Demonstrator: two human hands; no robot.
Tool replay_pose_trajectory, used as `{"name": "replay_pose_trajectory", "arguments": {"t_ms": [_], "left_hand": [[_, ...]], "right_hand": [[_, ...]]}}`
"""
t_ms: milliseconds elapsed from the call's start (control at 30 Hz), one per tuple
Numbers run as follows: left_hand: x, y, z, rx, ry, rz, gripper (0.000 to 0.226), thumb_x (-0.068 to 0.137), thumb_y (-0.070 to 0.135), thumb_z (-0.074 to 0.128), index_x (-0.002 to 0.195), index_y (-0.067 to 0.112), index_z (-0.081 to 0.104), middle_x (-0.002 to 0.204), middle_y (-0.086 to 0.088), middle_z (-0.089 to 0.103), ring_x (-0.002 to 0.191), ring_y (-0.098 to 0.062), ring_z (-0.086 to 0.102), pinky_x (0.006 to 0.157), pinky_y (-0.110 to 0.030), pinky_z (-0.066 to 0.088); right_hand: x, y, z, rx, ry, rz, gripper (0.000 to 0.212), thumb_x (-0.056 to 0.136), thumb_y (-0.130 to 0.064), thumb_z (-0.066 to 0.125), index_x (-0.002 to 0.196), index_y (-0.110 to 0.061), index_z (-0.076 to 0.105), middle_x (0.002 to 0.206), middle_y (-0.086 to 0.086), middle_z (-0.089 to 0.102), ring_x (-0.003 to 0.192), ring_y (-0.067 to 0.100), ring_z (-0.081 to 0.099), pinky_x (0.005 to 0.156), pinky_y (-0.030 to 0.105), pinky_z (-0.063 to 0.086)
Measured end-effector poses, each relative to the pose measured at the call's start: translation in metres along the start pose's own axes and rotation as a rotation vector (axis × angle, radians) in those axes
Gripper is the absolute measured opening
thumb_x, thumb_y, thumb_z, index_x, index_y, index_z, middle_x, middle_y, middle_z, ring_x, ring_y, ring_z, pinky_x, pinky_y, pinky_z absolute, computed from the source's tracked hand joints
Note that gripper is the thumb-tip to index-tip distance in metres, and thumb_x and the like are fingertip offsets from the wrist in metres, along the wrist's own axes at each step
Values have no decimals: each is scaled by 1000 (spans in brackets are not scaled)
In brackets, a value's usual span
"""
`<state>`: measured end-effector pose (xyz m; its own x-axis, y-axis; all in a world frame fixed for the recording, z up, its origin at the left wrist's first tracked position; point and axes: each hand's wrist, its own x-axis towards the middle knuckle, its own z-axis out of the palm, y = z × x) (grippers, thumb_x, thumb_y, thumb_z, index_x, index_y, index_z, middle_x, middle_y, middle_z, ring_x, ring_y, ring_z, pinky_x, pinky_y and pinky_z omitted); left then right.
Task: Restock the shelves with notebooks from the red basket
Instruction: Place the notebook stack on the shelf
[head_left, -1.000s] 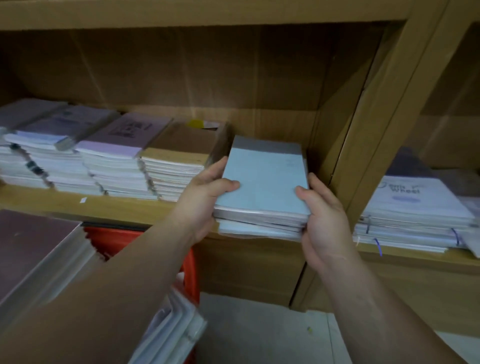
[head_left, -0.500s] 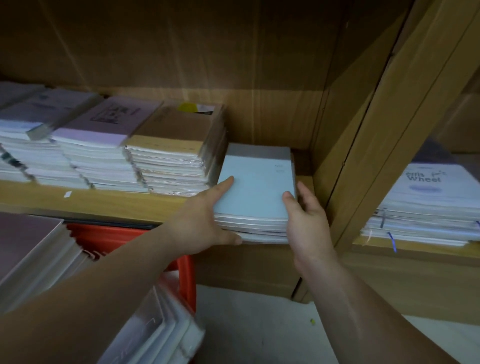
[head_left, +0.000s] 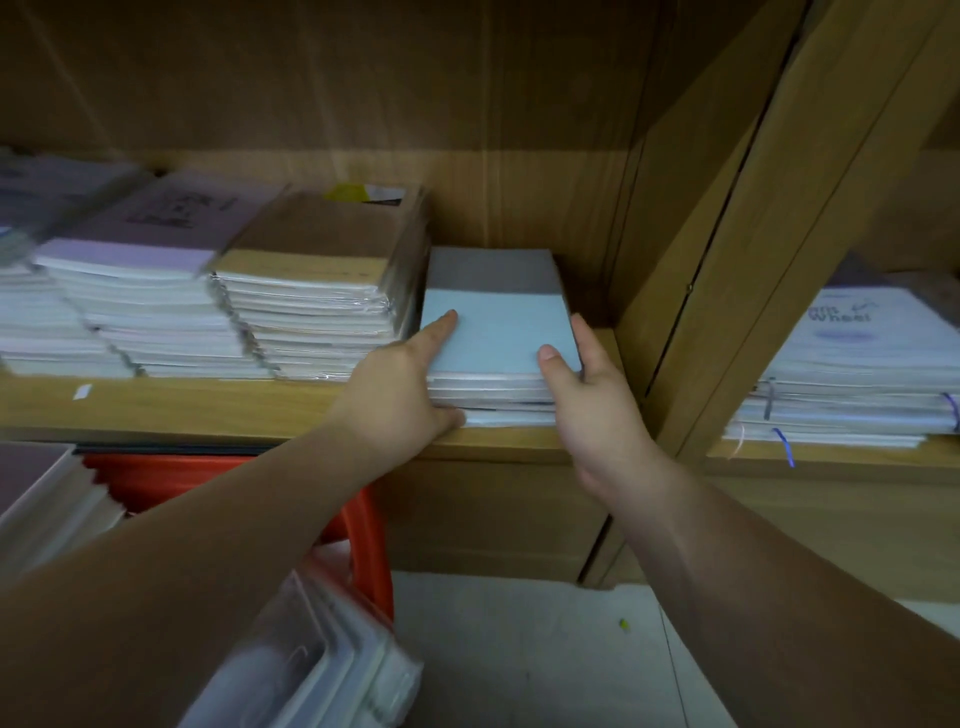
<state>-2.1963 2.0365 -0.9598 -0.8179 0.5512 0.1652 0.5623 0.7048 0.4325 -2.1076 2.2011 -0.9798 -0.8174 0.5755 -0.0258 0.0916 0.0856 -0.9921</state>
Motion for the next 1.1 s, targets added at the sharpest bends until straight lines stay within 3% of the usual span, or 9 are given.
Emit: {"name": "replay_pose_trajectory", "arguments": {"t_ms": [100,167,233,300,433,533,767,967,1100], "left_hand": [[7,4,1,417,33,1,90,88,52,70,158,32,17,114,-8,69,103,-30,65,84,-38,53],[8,7,-2,640,64,46,85,88,61,64,154,27,23,103,-7,70,95,-30,67,71,-35,51],[5,3,-4,748,149,197,83,80,61,74,145,19,44,94,-9,69,85,-32,67,63,-33,50],[0,-8,-3,825,276,389,82,64,54,88,129,11,64,96,-14,66,86,-37,63,69,-42,51],[6,-21,-3,904,368,480,86,60,59,85,133,17,65,135,-19,54,132,-44,40,106,-63,27],[13,-23,-7,888,348,382,89,57,62,87,134,22,65,148,-20,47,146,-44,24,114,-72,10],[37,-30,-7,780,290,185,89,54,63,88,132,28,65,148,-19,45,136,-52,36,106,-72,28],[37,-46,-8,671,419,306,83,53,64,89,126,31,70,155,-16,39,130,-44,43,104,-60,33],[39,-60,-18,645,466,365,71,59,62,86,123,34,72,154,-20,39,126,-46,42,100,-56,33]], "right_hand": [[10,0,-1,2,-29,-8,59,104,-37,52,157,-42,24,133,-12,50,103,4,56,73,16,49],[7,6,-7,-70,-84,-81,78,98,-33,65,159,-43,16,135,-17,46,109,2,55,84,14,50],[9,15,-13,-199,-166,-148,110,82,-28,84,158,-47,7,148,-15,40,129,6,47,106,26,46],[13,17,-15,-360,-169,-186,125,69,-27,93,158,-48,8,160,-9,28,143,15,35,117,37,38],[19,17,-12,-509,-89,-248,116,67,-22,94,157,-40,23,161,-4,27,143,16,33,113,25,31],[25,17,-7,-566,-63,-301,111,68,-24,93,157,-36,27,155,-4,37,136,16,40,109,25,35],[41,15,11,-523,-9,-297,105,73,-21,91,156,-35,28,152,-1,39,135,19,43,109,31,39],[44,12,8,-520,-85,-292,96,80,-49,80,158,-32,26,168,-6,5,151,17,17,114,23,21],[46,9,9,-451,-132,-280,72,94,-47,65,157,-37,31,169,-9,3,154,15,12,110,20,19]]}}
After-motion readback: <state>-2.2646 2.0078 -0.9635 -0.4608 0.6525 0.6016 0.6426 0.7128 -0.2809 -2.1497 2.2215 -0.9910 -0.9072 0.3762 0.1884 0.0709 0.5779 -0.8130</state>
